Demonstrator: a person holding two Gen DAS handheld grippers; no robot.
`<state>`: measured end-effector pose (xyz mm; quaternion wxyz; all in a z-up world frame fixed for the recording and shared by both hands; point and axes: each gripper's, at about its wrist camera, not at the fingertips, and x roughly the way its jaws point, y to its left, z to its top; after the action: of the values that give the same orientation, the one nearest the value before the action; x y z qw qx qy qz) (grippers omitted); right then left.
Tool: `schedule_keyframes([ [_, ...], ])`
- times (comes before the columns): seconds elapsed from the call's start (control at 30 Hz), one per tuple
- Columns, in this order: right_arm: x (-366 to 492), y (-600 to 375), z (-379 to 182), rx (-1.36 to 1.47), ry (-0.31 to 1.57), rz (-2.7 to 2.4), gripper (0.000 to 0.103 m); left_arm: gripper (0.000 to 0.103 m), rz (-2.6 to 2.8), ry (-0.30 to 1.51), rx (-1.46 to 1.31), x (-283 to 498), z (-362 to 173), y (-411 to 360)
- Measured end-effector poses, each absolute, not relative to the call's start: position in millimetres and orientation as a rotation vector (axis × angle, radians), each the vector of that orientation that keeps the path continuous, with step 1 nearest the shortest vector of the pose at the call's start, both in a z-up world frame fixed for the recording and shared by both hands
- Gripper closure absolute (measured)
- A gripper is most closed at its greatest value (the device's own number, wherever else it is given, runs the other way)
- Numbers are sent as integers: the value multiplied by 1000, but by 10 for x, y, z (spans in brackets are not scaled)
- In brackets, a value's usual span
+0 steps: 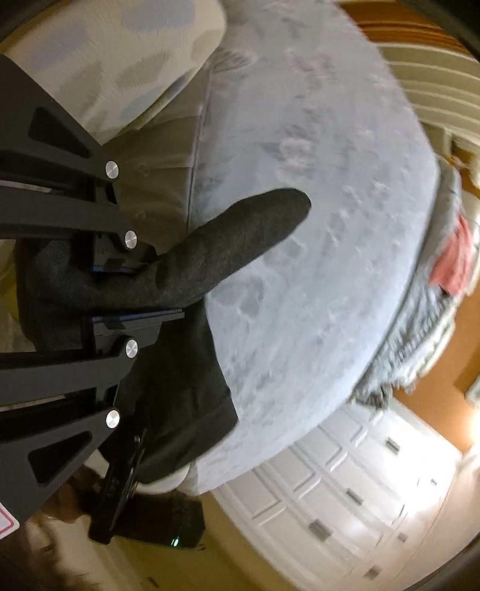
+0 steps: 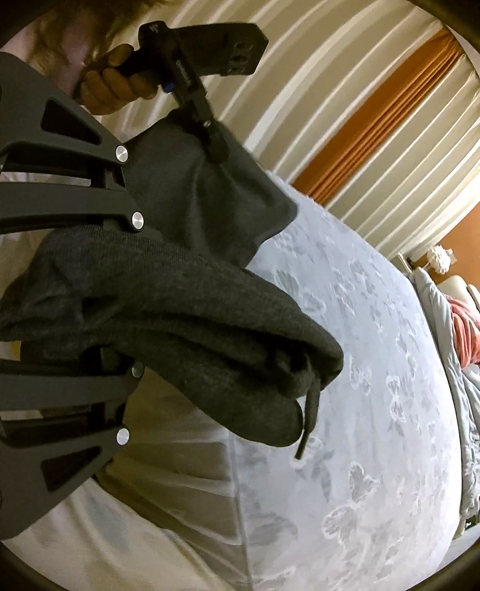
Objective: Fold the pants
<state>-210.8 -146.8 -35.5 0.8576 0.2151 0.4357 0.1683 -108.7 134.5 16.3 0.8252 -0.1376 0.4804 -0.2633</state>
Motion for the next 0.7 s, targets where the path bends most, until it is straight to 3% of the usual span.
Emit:
schedule_keyframes([
  [0.17,-1825,-1467,-204,392,876,348,75,92,-573,925,-294,-870,344,1313],
  [0.3,-1696,-1566,380,323,674,344,75,92,-563,741,-262,-761,775,1311],
  [0.33,-1685,-1631,444,321,637,322,73,87,-543,726,-268,-717,777,1323],
  [0.37,-1642,-1727,420,344,629,297,68,73,-515,736,-275,-671,714,1337],
  [0.43,-1510,-1947,127,415,717,237,36,33,-428,840,-280,-507,360,1327],
  [0.53,-1375,-2246,-462,542,907,102,36,36,-354,1023,-327,-287,-273,1339],
  [0.6,-1371,-2323,-608,567,926,66,35,36,-310,1081,-379,-207,-467,1379],
  [0.7,-1310,-2304,-674,541,963,63,16,34,-254,1122,-437,-109,-618,1424],
])
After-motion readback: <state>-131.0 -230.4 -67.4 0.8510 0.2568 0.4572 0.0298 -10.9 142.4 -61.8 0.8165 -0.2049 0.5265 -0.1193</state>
